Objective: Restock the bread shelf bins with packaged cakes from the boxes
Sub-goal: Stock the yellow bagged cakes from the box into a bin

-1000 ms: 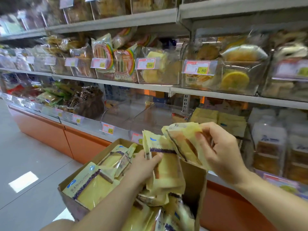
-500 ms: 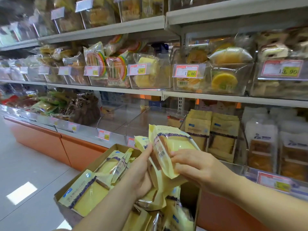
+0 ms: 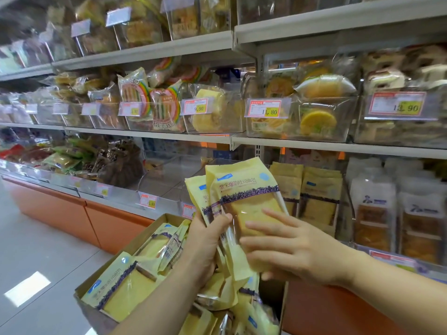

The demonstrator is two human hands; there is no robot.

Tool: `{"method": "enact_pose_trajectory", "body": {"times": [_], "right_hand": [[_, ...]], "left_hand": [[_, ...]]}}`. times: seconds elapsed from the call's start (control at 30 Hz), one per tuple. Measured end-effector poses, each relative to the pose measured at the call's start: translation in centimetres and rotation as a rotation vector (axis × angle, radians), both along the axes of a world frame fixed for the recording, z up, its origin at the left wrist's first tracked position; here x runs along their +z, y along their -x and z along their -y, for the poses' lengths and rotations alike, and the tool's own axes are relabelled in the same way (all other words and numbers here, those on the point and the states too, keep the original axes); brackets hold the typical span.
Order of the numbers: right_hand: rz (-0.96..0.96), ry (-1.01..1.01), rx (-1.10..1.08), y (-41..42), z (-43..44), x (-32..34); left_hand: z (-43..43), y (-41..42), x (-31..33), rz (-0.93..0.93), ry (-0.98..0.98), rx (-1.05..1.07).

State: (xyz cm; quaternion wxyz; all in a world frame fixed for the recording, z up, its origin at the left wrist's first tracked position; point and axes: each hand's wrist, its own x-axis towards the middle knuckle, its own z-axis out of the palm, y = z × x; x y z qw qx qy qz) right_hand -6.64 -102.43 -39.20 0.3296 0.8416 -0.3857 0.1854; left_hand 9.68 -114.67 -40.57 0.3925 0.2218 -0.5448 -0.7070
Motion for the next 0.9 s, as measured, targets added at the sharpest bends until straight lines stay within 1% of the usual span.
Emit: {"method": "enact_pose_trajectory", "body": {"times": [0.03, 0.07, 0.1, 0.13, 0.17, 0.2, 0.23, 0.27, 0.3, 0.37, 0.43, 0.5, 0.57, 0.63, 0.7, 0.77, 0.9], "right_hand": [[0.091, 0.017, -0.046, 0.1, -0.2, 0.3], [0.238, 0.030, -0.111, 0.3, -0.3, 0.5], [0.439, 0.012, -0.192, 0.4, -0.4, 1.0], [0.670, -0.072, -0.281, 0.7, -0.6, 1.7], [0.897, -0.222, -0.357, 0.8, -0.8, 2.5], [1.110, -0.416, -0.403, 1.0, -0.9, 3.1], [1.288, -0.621, -0.399, 1.2, -1.0, 3.6], [1.405, -0.770, -0.340, 1.5, -1.1, 3.9], [1.472, -0.837, -0.256, 1.8, -1.2, 4.0], [1.561, -0.817, -0.130, 2.2, -1.6, 4.2], [1.627, -0.729, -0.105, 3.0, -2.2, 4.1], [1.667, -0.631, -0.117, 3.9, -2.9, 3.9], [1.646, -0.512, -0.164, 4.8, -3.7, 3.7], [1.592, -0.376, -0.229, 5.8, -4.2, 3.3], [1.545, -0.283, -0.306, 7.2, -4.4, 2.6], [1.512, -0.227, -0.387, 8.8, -4.5, 1.7], [1.492, -0.164, -0.500, 11.3, -4.3, 0.0]], "left_hand": [[0.0, 0.1, 0.0, -0.019, -0.005, 0.002], [0.0, 0.1, 0.0, -0.031, -0.010, 0.006], [0.0, 0.1, 0.0, -0.037, -0.008, 0.008], [0.1, 0.1, -0.1, -0.036, 0.004, 0.004], [0.2, 0.1, -0.1, -0.024, 0.023, -0.004], [0.2, 0.1, -0.1, -0.006, 0.050, -0.017], [0.1, 0.2, -0.1, 0.011, 0.076, -0.032], [0.0, 0.4, 0.0, 0.022, 0.105, -0.052], [-0.2, 0.7, 0.2, 0.032, 0.136, -0.075], [-0.7, 1.3, 0.9, 0.074, 0.221, -0.126], [-1.2, 2.3, 1.6, 0.125, 0.299, -0.150], [-1.5, 3.5, 2.2, 0.180, 0.368, -0.124], [-1.8, 5.0, 2.6, 0.219, 0.449, -0.116], [-1.7, 6.9, 2.7, 0.234, 0.513, -0.148], [-1.6, 9.1, 2.5, 0.228, 0.554, -0.195], [-1.1, 11.4, 2.0, 0.231, 0.582, -0.236], [-0.1, 15.7, 0.3, 0.282, 0.574, -0.275]]}}
